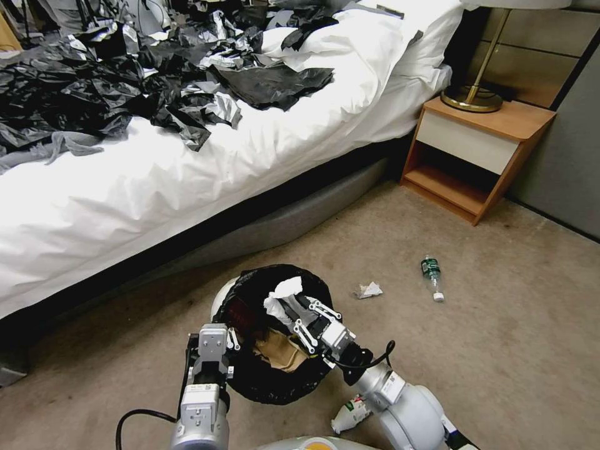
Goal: Pick up the trash bin, then pick up the garbage from the floor and place it into the trash bin.
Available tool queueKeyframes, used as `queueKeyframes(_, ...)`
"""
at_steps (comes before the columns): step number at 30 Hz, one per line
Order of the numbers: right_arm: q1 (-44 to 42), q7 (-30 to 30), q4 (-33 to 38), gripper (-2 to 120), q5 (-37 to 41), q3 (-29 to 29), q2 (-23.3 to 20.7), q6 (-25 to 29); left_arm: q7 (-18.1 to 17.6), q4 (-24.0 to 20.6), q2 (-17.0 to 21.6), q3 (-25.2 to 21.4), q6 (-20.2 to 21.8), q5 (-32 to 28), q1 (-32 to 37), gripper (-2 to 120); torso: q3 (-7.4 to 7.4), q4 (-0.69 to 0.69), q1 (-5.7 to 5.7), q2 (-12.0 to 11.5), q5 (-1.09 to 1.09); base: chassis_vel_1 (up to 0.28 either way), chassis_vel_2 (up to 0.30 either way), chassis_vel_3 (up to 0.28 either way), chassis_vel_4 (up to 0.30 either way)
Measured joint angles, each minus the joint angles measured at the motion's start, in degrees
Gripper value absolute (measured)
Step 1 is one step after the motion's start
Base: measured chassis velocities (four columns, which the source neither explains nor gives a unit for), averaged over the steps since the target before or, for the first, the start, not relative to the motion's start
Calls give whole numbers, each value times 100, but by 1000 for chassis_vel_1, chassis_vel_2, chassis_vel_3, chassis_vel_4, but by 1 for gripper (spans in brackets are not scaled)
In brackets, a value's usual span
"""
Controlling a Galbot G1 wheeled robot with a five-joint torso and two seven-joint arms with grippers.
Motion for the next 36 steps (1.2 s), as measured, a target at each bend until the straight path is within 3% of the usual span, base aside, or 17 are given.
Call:
queueKeyframes(12, 23, 29, -3, 84, -26, -152, 23, -140, -1, -10, -36, 65, 2, 54, 6, 0, 0, 0, 0, 0, 0, 0, 0, 0, 0)
queueKeyframes(18, -8, 33, 2, 99, -95, -180, -23, -143, -1, -11, -45, 72, 2, 63, 8, 0, 0, 0, 0, 0, 0, 0, 0, 0, 0)
queueKeyframes(32, -129, 55, 123, 100, -188, -135, -92, -113, 2, -36, -44, 75, 0, 64, 4, 0, 0, 0, 0, 0, 0, 0, 0, 0, 0)
queueKeyframes(36, -210, 301, 443, 100, -287, -56, -42, 8, 5, -37, -40, 54, -4, 59, 4, 0, 0, 0, -1, 0, 0, 0, 0, 0, 0)
